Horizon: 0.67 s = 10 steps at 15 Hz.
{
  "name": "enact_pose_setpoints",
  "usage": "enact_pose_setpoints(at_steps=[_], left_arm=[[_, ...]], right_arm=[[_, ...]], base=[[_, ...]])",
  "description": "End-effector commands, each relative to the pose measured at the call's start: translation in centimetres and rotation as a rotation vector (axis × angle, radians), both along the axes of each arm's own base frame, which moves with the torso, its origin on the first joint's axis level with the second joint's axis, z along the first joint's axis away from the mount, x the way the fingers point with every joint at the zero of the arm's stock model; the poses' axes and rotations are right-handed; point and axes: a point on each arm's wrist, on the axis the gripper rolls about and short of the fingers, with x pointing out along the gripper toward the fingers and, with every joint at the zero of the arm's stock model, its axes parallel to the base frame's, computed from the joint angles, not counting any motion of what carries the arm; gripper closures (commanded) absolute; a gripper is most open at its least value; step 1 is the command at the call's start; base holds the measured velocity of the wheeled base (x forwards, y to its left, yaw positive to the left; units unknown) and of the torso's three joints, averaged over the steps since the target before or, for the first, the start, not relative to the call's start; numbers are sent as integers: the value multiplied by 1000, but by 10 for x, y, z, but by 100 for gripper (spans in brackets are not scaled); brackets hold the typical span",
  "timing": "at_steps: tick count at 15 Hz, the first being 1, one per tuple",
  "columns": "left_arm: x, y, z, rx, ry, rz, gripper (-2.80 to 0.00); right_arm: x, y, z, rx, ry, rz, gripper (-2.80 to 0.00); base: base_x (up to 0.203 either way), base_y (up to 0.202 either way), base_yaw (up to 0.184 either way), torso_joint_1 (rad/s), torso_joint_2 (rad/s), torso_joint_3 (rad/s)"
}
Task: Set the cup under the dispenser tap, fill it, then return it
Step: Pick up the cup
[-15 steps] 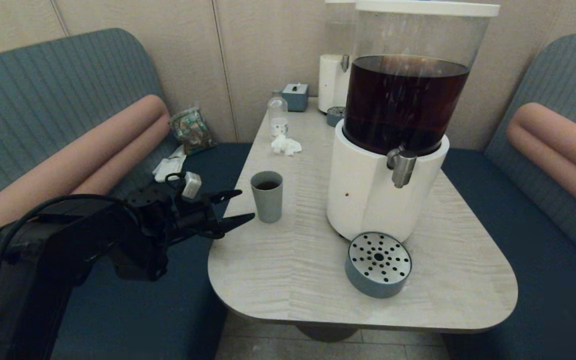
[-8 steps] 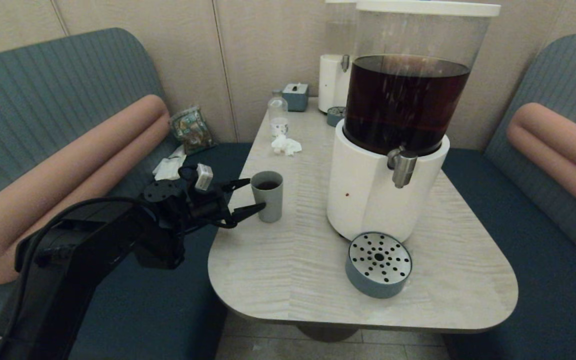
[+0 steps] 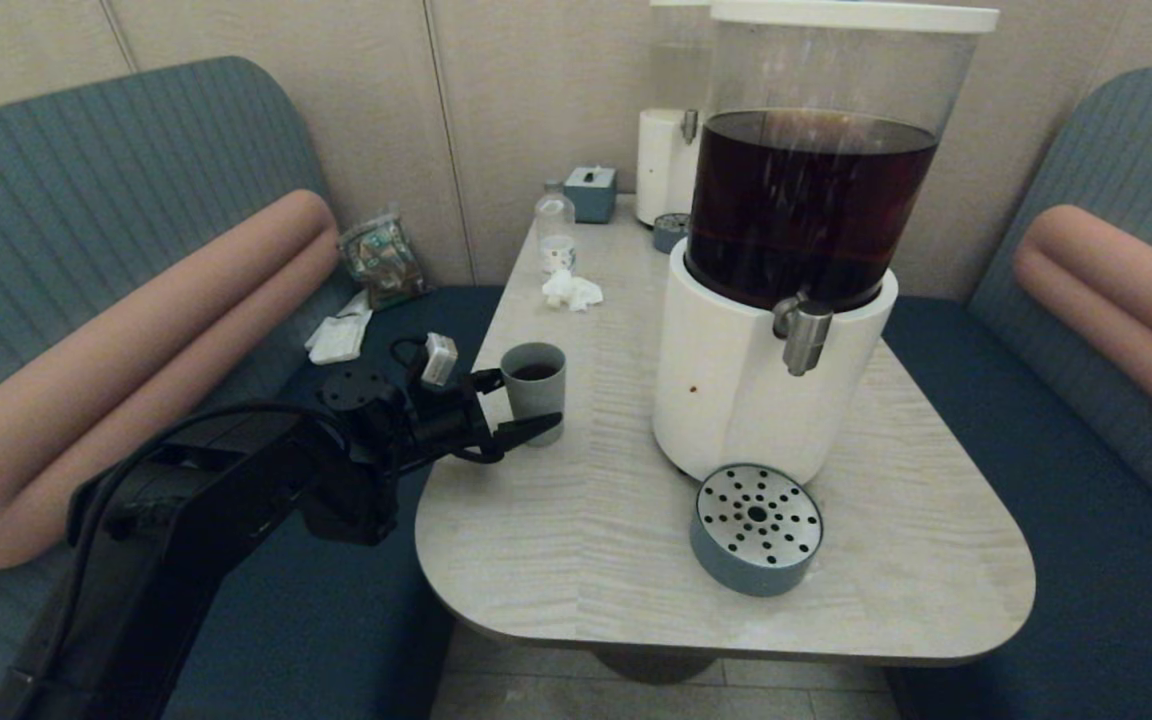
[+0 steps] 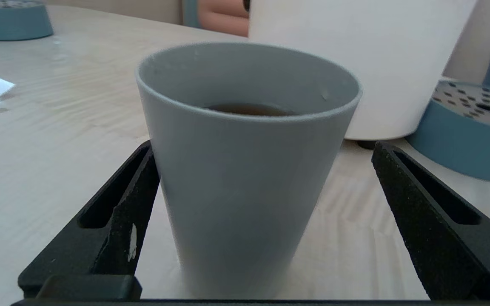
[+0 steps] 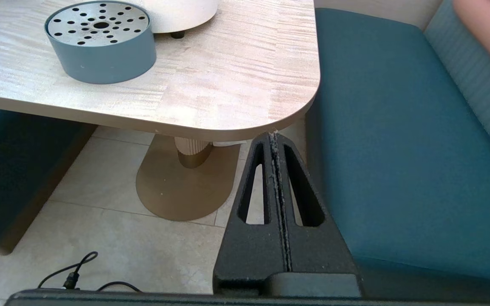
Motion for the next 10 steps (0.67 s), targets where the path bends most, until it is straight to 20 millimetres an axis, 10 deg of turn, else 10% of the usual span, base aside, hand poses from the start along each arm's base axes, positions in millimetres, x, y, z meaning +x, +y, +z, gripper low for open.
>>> enact_pose_setpoints(at_steps=[1,6,7,10], left_arm=[[2,-4,1,-15,-5,6,-280],[7,-15,-2,-42,-8,21,-280],[7,-16,-1,-46,-7,27,0],[6,-18,-2,-49,0,27,0]], right_arm=[[0,0,0,-1,-2,1,0],[0,0,0,-1,-3,1,0],[0,0,0,-1,-3,1,0],[0,0,0,-1,-2,1,0]], base=[[0,0,0,0,0,0],[0,0,0,0,0,0],[0,0,0,0,0,0],[0,0,0,0,0,0]])
